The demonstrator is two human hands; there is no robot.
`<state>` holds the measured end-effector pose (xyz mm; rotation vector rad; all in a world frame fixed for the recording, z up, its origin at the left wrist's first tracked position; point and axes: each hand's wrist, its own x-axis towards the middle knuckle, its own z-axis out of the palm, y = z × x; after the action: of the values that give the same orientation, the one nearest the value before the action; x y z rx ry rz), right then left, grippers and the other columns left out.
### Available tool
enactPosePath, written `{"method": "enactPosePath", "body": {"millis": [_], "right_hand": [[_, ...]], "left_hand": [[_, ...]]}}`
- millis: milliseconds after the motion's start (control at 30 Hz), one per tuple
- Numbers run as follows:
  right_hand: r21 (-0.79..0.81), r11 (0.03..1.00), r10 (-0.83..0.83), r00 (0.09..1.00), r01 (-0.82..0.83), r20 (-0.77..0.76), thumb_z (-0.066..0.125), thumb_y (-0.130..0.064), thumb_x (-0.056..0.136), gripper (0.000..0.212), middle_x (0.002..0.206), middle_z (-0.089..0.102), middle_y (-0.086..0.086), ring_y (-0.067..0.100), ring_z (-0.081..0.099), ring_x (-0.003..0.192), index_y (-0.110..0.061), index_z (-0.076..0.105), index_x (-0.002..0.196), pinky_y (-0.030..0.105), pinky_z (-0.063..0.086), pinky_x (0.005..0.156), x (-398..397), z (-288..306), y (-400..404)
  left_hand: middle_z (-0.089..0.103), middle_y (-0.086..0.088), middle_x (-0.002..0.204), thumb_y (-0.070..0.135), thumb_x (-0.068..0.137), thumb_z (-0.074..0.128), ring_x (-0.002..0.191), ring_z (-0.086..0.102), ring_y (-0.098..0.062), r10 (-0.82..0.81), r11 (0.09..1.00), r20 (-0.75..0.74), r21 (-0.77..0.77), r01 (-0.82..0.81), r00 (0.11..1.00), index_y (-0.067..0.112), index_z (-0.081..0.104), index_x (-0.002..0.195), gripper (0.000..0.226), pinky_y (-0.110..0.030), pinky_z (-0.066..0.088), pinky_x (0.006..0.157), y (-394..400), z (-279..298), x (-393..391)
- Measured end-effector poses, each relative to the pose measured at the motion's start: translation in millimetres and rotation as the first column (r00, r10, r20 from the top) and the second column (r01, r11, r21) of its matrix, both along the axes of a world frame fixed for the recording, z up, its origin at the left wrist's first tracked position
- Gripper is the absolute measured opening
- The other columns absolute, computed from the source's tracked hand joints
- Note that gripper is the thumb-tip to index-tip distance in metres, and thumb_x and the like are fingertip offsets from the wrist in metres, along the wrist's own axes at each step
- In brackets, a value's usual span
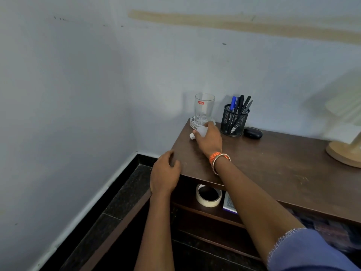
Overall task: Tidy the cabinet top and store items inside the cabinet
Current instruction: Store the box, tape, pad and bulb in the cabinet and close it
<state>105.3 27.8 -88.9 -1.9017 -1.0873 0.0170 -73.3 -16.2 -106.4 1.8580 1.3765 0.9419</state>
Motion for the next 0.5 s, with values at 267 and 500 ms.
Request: {"method": "enactPosePath", "body": {"millis": [267, 500], "right_hand": [[0.221, 0.975, 0.109, 0.913, -0.021, -0.394, 0.081, -0.019, 0.072, 0.043, 0.103, 0.059, 0.005, 0.018, 0.056, 0.092, -0.009, 0.056, 0.105, 0.023, 0.046, 0.075, -14, 5, -30], [0.434, 0.890, 0.372, 0.770, -0.138, -0.518, 0.078, -0.007, 0.075, 0.033, 0.099, 0.065, 0.002, 0.014, 0.062, 0.089, -0.018, 0.057, 0.098, 0.023, 0.054, 0.073, -73, 3, -135]], "left_hand": [[0.068, -0.009, 0.103, 0.009, 0.085, 0.051, 0.080, 0.062, -0.016, 0.080, 0.989, 0.268, 0.099, -0.110, 0.960, 0.010, 0.066, 0.112, 0.031, -0.030, 0.053, 0.075, -13, -1, -3], [0.060, -0.005, 0.059, 0.002, 0.075, 0.045, 0.054, 0.054, -0.017, 0.206, 0.936, 0.412, 0.182, -0.301, 0.888, 0.005, 0.061, 0.059, 0.022, -0.029, 0.043, 0.054, -74, -34, 0]]}}
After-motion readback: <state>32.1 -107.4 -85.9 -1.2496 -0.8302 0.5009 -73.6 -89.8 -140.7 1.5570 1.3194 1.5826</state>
